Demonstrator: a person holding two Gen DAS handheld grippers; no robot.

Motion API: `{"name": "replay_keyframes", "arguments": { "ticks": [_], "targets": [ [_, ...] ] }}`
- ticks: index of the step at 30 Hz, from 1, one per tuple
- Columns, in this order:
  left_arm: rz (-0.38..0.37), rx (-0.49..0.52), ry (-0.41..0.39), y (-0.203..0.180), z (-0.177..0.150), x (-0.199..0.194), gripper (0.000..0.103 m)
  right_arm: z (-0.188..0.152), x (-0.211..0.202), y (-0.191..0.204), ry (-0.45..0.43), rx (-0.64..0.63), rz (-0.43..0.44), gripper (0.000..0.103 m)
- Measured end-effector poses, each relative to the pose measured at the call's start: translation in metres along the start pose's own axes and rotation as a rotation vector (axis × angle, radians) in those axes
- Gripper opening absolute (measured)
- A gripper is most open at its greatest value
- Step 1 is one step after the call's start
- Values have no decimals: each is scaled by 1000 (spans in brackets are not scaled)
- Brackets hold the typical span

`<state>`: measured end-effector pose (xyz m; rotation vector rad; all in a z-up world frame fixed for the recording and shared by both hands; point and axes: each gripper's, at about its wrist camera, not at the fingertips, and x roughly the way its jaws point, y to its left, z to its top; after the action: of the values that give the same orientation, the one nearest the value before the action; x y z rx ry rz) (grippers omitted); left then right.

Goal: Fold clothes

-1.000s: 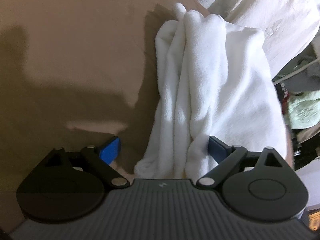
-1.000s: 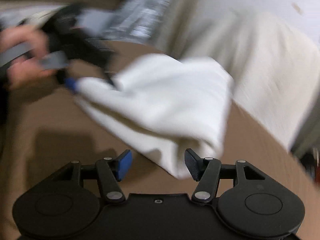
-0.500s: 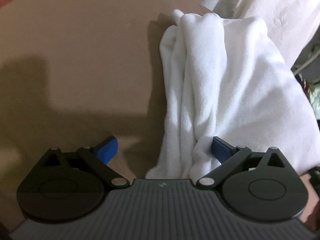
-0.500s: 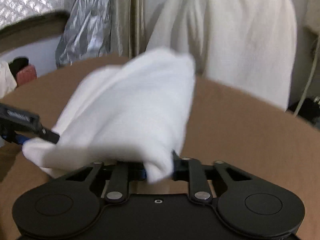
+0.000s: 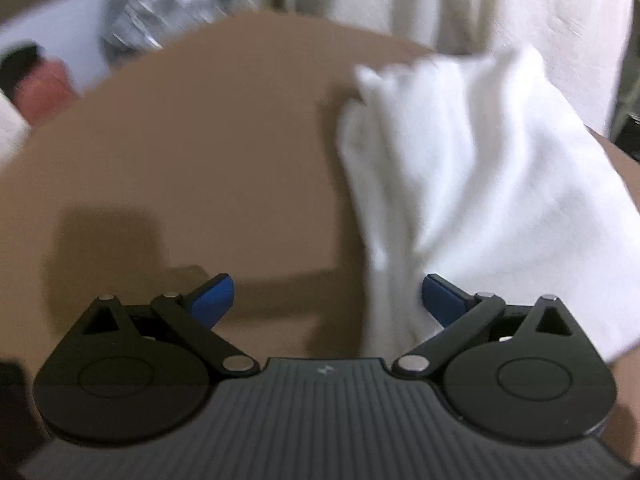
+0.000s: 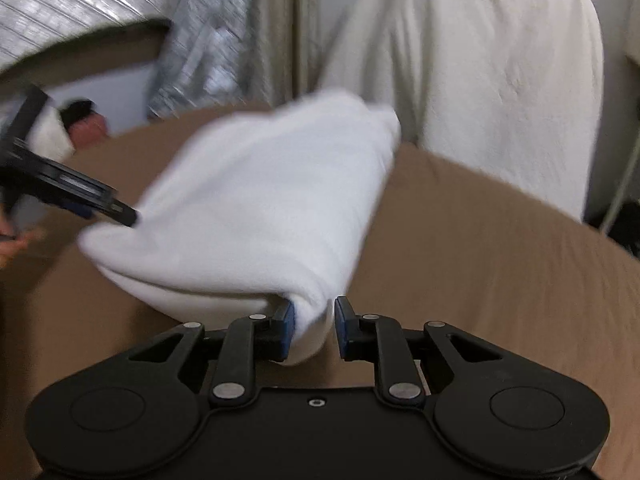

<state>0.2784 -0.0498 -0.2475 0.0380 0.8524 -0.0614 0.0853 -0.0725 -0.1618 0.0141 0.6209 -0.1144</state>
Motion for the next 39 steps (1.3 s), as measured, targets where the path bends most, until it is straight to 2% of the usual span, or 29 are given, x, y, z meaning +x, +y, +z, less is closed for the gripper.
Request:
{"name": "replay_keyframes", "arguments": {
  "ticks": [1,2,3,4,5,7,9,10,11,13,15,17,20,22,25,29,33,36,39],
  "targets": [
    [72,11,-32,-1,2,-2,100,7,-7,1,-38,-4,36,23],
    [122,17,-65,-1,3,-2,100,17,-11,1,-74,-2,78,30],
    [129,7,-94,8,2,-9,100,29,-10,1,-94,-7,110,35],
    [98,-20,-116,18,3,-16,100,42,-1,0,-105,-28,118,50],
    [43,-57,-139,20,9,-18,100,53,10,0,-108,-62,99,57],
    [-104,-101,-194,37,13,-27,100,66,37,-3,-94,-119,63,57],
    [-219,-75,-228,32,12,-36,99,68,70,-17,-31,-99,96,57],
    [-285,-48,-238,26,15,-38,95,67,87,-22,16,-81,117,57],
    [-357,-22,-234,15,21,-35,94,63,102,-23,66,-70,132,57],
    [-480,11,-195,-3,34,-24,94,46,117,-17,75,-125,123,58],
    [-507,49,-141,-14,46,-5,93,35,114,-20,46,-106,127,58],
    [-449,82,-107,-30,60,20,91,29,109,-25,37,-57,136,58],
    [-270,173,-82,-51,67,51,84,24,102,-18,33,-112,109,58],
    [-163,221,-74,-59,70,69,86,19,93,-13,32,-153,88,58],
    [-95,217,-88,-49,80,91,98,3,75,-16,33,-147,80,58],
    [-57,248,-129,-40,75,95,103,-21,50,-15,50,-175,63,60],
    [-11,234,-196,-25,69,64,103,-33,44,-13,71,-185,52,60],
    [16,144,-208,3,90,55,103,-29,42,-31,92,-104,102,62],
    [13,-13,-156,46,104,51,102,-30,45,-56,161,34,174,69]
  ]
}}
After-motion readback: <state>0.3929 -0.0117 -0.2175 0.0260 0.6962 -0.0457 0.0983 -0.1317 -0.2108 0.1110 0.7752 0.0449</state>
